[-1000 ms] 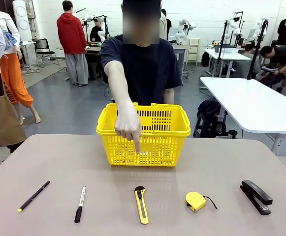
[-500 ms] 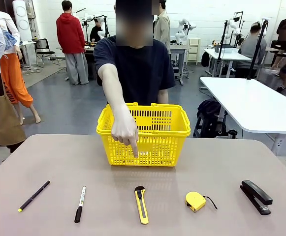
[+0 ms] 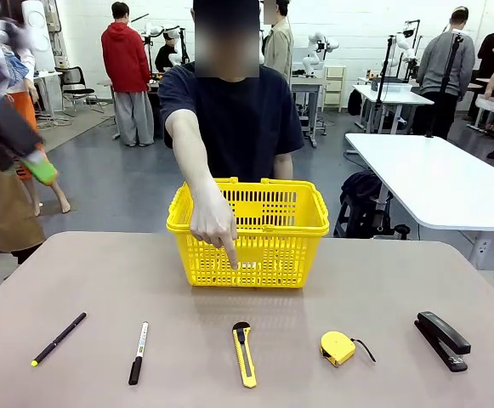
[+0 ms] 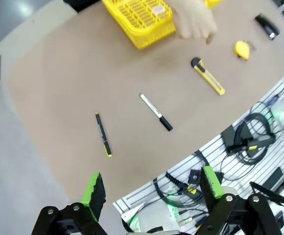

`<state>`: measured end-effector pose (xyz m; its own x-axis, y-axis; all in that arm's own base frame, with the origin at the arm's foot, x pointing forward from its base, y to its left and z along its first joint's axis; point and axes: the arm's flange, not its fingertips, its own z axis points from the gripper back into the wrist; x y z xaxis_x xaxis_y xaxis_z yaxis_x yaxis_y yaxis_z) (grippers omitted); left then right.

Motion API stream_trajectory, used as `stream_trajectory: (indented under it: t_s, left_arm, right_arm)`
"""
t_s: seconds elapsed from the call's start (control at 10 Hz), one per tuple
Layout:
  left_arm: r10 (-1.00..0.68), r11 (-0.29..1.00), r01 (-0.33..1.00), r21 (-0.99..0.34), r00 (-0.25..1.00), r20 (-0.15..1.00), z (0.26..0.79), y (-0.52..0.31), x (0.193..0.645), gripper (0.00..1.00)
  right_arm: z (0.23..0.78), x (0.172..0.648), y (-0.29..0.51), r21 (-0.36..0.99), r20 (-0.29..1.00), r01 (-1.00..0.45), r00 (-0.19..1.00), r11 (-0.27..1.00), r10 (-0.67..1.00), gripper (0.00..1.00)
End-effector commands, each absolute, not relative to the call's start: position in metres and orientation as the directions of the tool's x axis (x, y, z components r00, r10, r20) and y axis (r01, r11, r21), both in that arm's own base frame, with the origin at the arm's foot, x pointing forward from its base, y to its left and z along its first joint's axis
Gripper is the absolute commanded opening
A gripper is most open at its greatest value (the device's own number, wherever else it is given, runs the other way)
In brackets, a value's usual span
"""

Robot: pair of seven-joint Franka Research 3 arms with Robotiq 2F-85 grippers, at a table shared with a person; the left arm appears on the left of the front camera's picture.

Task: Place the items the person wants into the basket.
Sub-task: Pick up the item the person points to and place it in the Market Basket.

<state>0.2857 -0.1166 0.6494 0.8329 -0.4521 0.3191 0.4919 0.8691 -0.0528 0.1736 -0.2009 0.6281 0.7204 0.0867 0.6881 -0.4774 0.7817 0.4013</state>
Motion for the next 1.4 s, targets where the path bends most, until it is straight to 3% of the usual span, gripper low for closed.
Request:
stream_trajectory:
  t_s: [0.0,0.1,0.6,1.3]
  left_arm:
    - [-0.401,0.913,0.405,0.041,0.878,0.261,0.619,-0.174,0.296,1.00]
    - [-0.344,0.939,0.332,0.092,0.899,0.272,0.596,-0.208,0.297,1.00]
    - [-0.168,0.983,0.181,-0.019,0.943,0.288,0.541,-0.269,0.305,1.00]
    - [-0.196,0.979,0.205,-0.007,0.944,0.264,0.541,-0.273,0.304,1.00]
  right_arm:
    - [0.625,0.174,-0.203,0.402,0.696,-0.496,0.711,0.770,0.096,1.00]
    - [0.625,0.174,-0.203,0.402,0.696,-0.496,0.711,0.770,0.096,1.00]
    - [0.625,0.174,-0.203,0.402,0.696,-0.496,0.711,0.770,0.096,1.00]
    - [0.625,0.174,-0.203,0.402,0.696,-0.496,0.711,0.770,0.096,1.00]
